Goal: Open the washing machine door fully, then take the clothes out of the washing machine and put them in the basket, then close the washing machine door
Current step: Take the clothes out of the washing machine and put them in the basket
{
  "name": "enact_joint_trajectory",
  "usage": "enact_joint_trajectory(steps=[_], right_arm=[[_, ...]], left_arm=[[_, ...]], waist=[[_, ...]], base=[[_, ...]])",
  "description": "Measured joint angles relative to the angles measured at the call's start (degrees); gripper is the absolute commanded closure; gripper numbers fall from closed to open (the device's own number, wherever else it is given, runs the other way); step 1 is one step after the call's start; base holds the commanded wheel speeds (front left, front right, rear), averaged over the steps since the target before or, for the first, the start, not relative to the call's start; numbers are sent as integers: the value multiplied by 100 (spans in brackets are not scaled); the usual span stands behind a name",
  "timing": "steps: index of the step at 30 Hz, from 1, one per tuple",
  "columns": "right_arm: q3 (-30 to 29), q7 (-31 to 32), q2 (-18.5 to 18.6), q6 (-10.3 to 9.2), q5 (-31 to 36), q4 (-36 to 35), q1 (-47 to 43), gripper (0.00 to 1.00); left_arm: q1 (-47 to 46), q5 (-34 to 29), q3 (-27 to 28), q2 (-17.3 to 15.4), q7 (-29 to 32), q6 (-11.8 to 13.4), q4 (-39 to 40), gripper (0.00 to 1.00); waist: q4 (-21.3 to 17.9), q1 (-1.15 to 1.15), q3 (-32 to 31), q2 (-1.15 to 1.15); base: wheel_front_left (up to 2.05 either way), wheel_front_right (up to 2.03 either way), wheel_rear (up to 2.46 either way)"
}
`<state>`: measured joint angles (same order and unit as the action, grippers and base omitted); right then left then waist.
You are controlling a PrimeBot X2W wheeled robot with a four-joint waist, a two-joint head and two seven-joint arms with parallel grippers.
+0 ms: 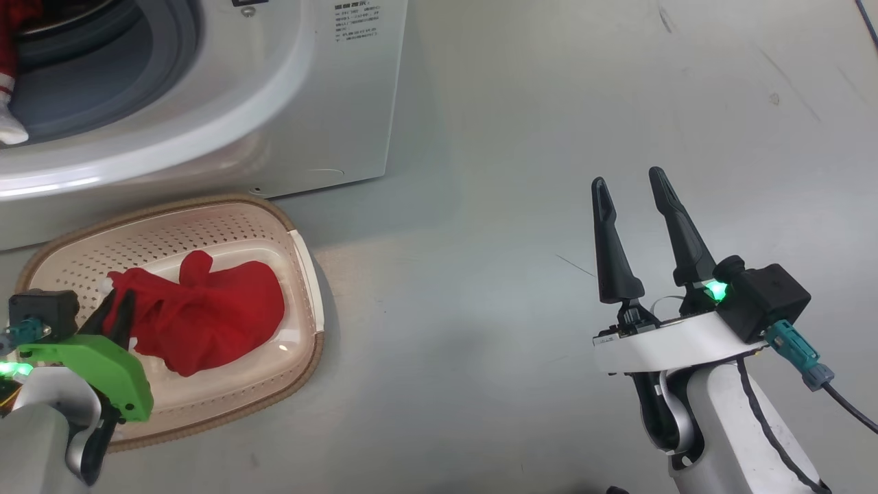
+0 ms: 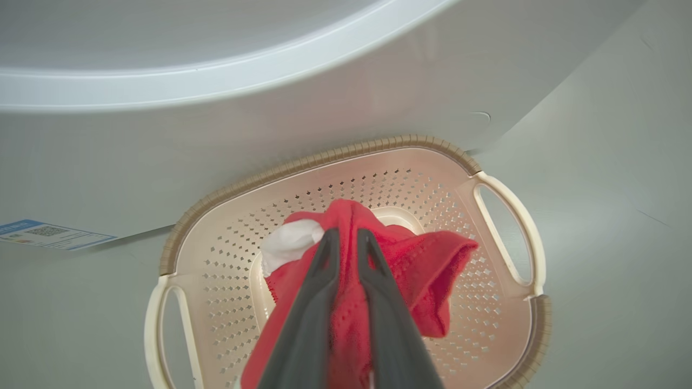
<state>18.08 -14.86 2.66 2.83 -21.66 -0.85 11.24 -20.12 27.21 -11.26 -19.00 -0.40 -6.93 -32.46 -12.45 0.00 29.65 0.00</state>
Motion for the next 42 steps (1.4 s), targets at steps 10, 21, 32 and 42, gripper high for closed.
enact_joint_trajectory(steps=[10, 21, 32, 42], right_arm=[[13, 0, -2, -99, -11, -69, 87, 0], [-5, 0, -3, -155, -11, -74, 126, 0], [-53, 0, -3, -153, 2, 19, 130, 0], [-172, 0, -2, -115, 19, 157, 130, 0]], left_arm=[[-295, 3, 22, 0, 192, 0, -719, 100], [-567, 35, -26, 120, 190, 0, -1207, 0], [-712, 36, -151, 253, -188, -1, -1505, 0], [-849, 165, -15, 447, -1094, -1, -1370, 0]], waist=[[-214, 0, 336, 0], [-242, 0, 410, 0], [-113, 0, 176, 0], [108, 0, -214, 0]], base=[[0, 0, 0], [0, 0, 0], [0, 0, 0], [0, 0, 0]])
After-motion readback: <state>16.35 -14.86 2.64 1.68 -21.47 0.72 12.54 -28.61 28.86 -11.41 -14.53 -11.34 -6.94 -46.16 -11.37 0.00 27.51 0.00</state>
